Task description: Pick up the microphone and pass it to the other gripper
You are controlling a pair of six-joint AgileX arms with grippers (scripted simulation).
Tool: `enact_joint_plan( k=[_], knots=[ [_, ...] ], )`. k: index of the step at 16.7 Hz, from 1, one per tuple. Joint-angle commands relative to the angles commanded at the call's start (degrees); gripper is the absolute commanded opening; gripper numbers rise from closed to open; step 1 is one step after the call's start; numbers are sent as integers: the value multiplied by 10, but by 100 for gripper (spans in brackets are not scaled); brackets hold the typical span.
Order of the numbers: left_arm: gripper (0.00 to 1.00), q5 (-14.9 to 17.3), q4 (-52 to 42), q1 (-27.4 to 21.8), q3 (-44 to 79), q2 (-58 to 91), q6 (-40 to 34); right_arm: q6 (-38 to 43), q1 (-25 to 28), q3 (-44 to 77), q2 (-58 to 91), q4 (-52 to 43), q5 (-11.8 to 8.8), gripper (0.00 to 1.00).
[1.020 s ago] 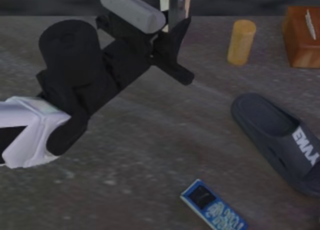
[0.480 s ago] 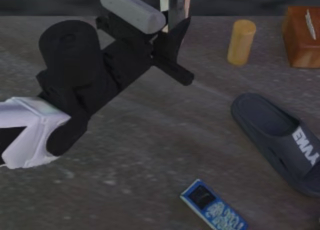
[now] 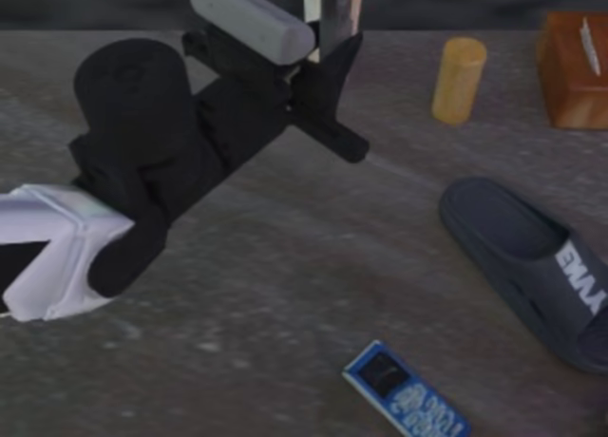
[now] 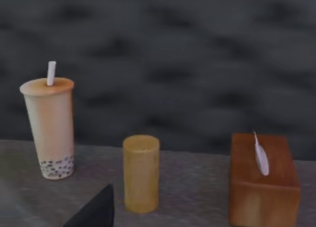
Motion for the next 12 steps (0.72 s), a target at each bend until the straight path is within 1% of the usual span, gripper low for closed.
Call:
enact_joint_plan(
  k=[8,12],
  knots=[
    [0,0,0,0,0,0,0,11,223,198,372,178,45,100],
    [0,0,0,0,0,0,0,12,309,271,509,243,63,100]
  ],
)
